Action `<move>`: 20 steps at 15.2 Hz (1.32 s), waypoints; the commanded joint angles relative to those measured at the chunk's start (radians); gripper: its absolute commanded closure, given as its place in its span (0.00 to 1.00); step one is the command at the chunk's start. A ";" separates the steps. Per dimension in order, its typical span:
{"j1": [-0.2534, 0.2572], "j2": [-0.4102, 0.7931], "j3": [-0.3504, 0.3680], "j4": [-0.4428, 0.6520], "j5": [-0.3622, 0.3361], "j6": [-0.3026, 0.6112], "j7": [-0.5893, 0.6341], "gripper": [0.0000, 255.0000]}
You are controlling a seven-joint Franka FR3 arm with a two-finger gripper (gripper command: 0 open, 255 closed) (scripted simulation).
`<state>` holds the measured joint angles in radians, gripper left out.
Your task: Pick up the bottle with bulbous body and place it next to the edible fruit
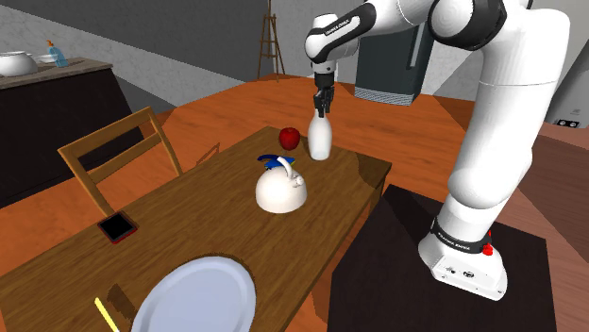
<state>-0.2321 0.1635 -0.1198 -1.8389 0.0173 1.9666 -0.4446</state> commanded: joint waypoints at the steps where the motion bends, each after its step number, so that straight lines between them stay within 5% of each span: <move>1: 0.000 0.000 0.000 0.000 0.000 0.000 0.000 1.00; 2: 0.000 0.000 0.000 0.000 0.000 0.000 0.000 1.00; 3: 0.000 0.000 0.000 0.000 0.000 0.000 0.000 0.00; 8: 0.000 0.000 0.000 0.001 0.000 0.000 0.000 0.00; 12: 0.000 -0.020 -0.001 0.103 -0.003 -0.122 0.002 0.00; 20: 0.000 -0.020 -0.001 0.103 -0.003 -0.122 0.002 0.00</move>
